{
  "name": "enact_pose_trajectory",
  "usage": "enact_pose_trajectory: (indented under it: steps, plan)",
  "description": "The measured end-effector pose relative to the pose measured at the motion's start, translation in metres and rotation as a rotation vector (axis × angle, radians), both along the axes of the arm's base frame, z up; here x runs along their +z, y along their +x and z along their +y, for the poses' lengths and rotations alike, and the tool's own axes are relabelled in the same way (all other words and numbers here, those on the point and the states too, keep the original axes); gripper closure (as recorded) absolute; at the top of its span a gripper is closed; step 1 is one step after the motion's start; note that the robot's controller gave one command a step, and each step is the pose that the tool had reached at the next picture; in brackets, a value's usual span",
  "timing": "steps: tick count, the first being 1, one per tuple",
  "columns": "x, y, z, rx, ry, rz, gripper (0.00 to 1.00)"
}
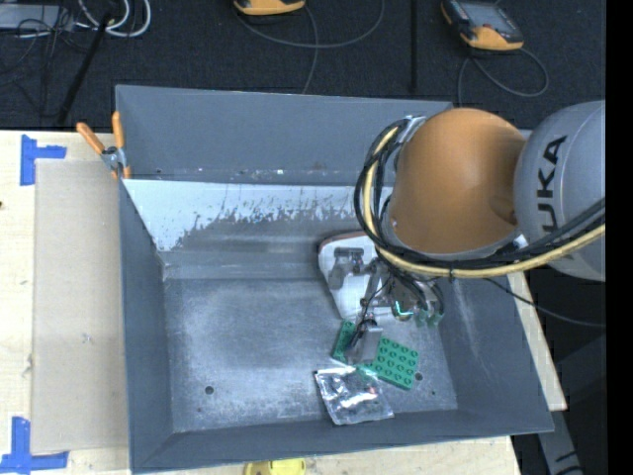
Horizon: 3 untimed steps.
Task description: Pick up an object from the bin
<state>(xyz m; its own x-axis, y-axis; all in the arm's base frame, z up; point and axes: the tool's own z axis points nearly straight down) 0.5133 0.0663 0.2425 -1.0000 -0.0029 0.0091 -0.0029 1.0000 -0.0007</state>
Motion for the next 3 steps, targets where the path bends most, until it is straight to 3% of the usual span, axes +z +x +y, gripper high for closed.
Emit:
enact_pose_trajectory:
  steps: [1,2,3]
  plan:
    - [-0.170,-0.035,-0.020,0.404,0.001,-0.040,0.00]
    - [-0.142,-0.016,-0.021,0.287,0.003,-0.010,0.00]
    - [-0.143,-0.040,-0.019,0.285,0.003,-0.010,0.00]
